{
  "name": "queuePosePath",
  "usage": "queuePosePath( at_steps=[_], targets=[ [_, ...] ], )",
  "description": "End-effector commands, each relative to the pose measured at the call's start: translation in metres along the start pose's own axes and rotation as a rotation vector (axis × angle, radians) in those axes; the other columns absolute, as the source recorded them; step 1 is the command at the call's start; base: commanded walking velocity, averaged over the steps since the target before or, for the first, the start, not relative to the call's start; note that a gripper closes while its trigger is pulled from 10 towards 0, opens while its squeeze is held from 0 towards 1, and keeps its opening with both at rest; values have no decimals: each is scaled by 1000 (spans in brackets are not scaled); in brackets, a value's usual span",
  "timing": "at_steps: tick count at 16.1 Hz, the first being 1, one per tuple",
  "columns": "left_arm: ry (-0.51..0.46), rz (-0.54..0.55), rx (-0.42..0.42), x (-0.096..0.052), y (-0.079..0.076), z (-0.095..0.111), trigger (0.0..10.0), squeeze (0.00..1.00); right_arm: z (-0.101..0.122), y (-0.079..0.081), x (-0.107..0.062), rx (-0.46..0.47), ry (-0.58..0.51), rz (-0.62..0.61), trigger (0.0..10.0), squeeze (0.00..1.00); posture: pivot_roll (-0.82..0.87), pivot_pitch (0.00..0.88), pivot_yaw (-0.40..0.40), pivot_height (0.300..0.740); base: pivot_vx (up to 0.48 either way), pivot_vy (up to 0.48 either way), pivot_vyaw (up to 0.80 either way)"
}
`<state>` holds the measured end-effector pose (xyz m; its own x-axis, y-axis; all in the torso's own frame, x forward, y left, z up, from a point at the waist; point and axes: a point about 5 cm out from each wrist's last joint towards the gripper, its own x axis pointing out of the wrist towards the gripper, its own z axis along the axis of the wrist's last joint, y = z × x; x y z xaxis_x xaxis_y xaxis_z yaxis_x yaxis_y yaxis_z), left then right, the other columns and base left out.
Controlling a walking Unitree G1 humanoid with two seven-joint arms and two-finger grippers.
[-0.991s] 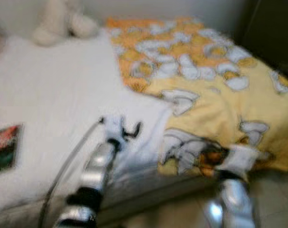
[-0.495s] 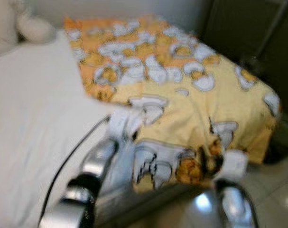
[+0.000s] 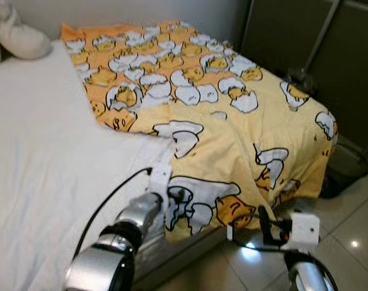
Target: Clean up the room
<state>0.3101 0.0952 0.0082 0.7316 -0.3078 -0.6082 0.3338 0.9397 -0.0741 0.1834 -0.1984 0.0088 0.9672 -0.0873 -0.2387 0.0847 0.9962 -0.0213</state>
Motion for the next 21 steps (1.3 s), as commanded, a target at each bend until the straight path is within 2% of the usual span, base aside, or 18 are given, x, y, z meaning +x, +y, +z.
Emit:
queuePosePath(
  at_steps=[1,4,6,7,9,12,14,15,16,19,21],
  targets=[
    [13,25,7,0,1,-2,10000,0,6,-2,-1,-3,-13,16,10000,0,-122,0,-10,740,0,0,0],
    [-19,86,-3,1,-2,0,10000,0,5,2,-10,-39,5,104,10000,0,-153,7,-28,740,0,0,0],
    [-7,107,13,1,-3,-4,10000,0,6,-6,-13,-49,12,89,10000,0,-165,6,-31,740,0,0,0],
    [12,88,-1,2,-9,-10,10000,0,6,-7,-13,-44,17,80,10000,0,-180,8,-41,740,0,0,0],
    [35,-30,-36,4,-34,-16,10000,0,6,-6,-16,-46,28,96,10000,0,-190,14,-59,740,0,0,0],
    [29,-69,-47,8,-60,-10,10000,0,8,-9,-21,-74,49,124,10000,0,-216,25,-79,740,0,0,0],
    [55,2,-57,8,-57,-13,10000,0,9,-14,-22,-85,55,118,10000,0,-233,27,-79,740,0,0,0],
    [48,18,-41,8,-56,-13,1059,0,9,-14,-23,-87,58,116,10000,0,-240,26,-76,740,0,0,0],
    [34,15,-32,8,-56,-11,0,0,9,-14,-24,-87,61,115,10000,0,-240,26,-76,740,0,0,0],
    [25,29,84,8,-54,-11,0,0,9,-13,-25,-84,70,111,10000,0,-237,27,-69,740,0,0,0],
    [28,91,181,6,-45,-15,0,0,10,-12,-23,-83,71,111,10000,0,-238,37,-68,740,0,0,0]
  ],
)
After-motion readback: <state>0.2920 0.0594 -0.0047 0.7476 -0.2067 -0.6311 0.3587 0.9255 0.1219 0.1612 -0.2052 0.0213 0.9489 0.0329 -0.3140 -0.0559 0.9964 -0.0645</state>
